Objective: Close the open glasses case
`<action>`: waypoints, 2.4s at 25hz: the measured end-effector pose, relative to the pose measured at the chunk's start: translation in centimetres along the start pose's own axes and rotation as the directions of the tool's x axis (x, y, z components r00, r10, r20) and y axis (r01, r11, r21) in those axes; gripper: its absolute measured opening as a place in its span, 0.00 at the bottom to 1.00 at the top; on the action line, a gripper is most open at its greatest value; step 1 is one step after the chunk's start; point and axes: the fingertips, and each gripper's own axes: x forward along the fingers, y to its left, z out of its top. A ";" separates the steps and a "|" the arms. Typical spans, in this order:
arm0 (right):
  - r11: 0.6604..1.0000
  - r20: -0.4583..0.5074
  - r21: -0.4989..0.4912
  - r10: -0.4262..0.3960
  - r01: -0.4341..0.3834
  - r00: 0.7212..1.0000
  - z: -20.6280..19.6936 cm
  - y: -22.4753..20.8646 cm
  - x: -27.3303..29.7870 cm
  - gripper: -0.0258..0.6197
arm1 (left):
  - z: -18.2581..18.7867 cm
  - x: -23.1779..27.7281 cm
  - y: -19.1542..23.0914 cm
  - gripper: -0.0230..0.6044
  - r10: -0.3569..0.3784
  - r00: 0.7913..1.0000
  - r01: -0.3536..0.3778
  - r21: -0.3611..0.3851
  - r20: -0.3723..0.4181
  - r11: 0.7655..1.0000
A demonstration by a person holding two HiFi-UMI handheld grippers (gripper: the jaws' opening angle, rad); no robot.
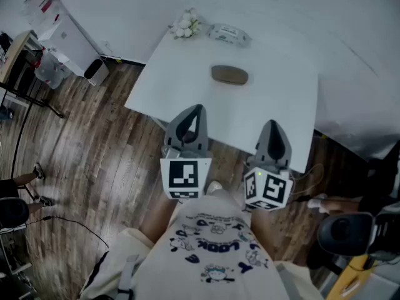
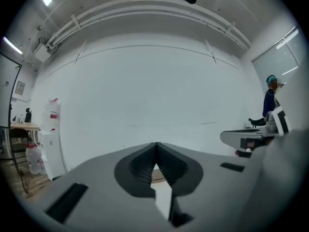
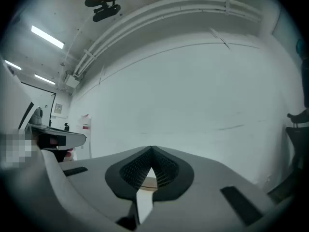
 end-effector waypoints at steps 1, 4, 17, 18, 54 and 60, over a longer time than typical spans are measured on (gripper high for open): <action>1.000 -0.001 0.000 0.001 -0.001 1.000 0.0 0.0 -0.1 0.04 | 0.0 0.0 -0.1 0.04 0.000 1.000 0.000 0.000 -0.001 1.000; 1.000 -0.005 0.002 0.003 -0.003 1.000 -0.1 -0.2 -0.2 0.04 | -0.1 -0.1 -0.4 0.04 0.003 1.000 -0.003 -0.012 -0.001 1.000; 0.999 -0.043 0.024 0.033 -0.032 0.999 -2.0 -2.3 0.3 0.04 | -2.2 0.8 -1.5 0.04 0.040 0.998 -0.041 -0.007 -0.052 0.999; 0.999 -0.049 0.025 0.039 -0.038 0.998 -2.3 -2.4 0.5 0.04 | -2.5 1.0 -1.6 0.04 0.048 0.997 -0.049 -0.006 -0.058 0.999; 0.996 -0.373 -0.020 0.069 -0.082 0.925 -12.8 -0.4 25.8 0.13 | -13.7 25.4 9.0 0.04 -0.096 0.923 0.109 0.014 -0.372 0.994; 0.984 -0.474 -0.038 0.136 -0.174 0.870 -16.0 1.2 29.2 0.22 | -18.0 29.1 9.0 0.04 -0.243 0.856 0.254 -0.039 -0.457 0.966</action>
